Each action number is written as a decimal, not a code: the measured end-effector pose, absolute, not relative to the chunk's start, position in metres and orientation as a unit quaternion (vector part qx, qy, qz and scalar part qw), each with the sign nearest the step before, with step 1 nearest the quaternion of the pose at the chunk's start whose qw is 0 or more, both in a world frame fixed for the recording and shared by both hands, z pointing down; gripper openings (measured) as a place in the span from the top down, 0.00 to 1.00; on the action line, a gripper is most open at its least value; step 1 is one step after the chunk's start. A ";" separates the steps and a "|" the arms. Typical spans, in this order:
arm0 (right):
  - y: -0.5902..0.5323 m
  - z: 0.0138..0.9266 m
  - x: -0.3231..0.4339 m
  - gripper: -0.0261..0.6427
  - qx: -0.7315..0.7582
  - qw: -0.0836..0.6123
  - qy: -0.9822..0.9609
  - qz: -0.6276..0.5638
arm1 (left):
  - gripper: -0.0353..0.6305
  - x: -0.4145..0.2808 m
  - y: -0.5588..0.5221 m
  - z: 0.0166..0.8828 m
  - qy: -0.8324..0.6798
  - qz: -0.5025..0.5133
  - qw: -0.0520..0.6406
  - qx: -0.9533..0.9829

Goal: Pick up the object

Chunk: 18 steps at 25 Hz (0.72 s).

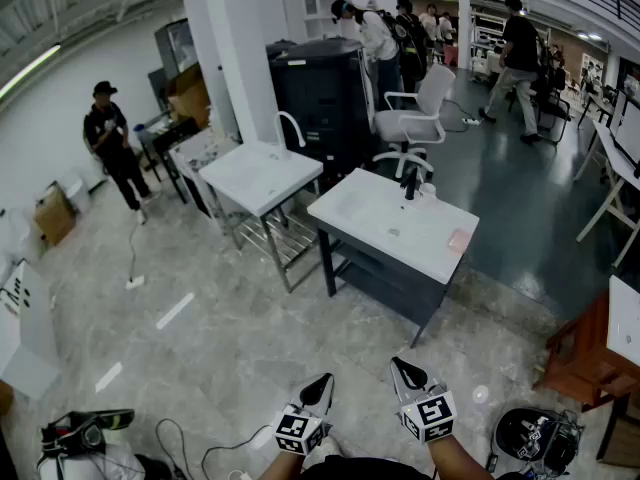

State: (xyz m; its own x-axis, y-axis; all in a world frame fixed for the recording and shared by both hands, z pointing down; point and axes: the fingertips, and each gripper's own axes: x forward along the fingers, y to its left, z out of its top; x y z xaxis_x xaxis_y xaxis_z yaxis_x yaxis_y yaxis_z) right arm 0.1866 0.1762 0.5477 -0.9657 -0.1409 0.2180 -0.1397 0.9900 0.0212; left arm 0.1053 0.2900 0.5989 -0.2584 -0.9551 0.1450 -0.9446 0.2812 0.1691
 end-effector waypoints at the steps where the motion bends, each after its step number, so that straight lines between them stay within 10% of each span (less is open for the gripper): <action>1: 0.176 0.547 0.186 0.96 0.072 0.110 -0.991 -0.002 | 0.92 0.104 0.290 0.598 -0.793 -0.024 0.109 0.599; 18: 0.189 0.551 0.136 0.96 0.064 0.112 -0.992 0.012 | 0.92 0.061 0.301 0.600 -0.790 -0.024 0.110 0.602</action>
State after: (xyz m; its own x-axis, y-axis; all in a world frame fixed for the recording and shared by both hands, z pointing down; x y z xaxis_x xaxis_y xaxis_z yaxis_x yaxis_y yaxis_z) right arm 0.1362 0.1889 0.5514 -0.9665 -0.1253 0.2241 -0.1304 0.9914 -0.0084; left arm 0.0610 0.3010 0.5997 -0.2498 -0.9574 0.1452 -0.9468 0.2729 0.1708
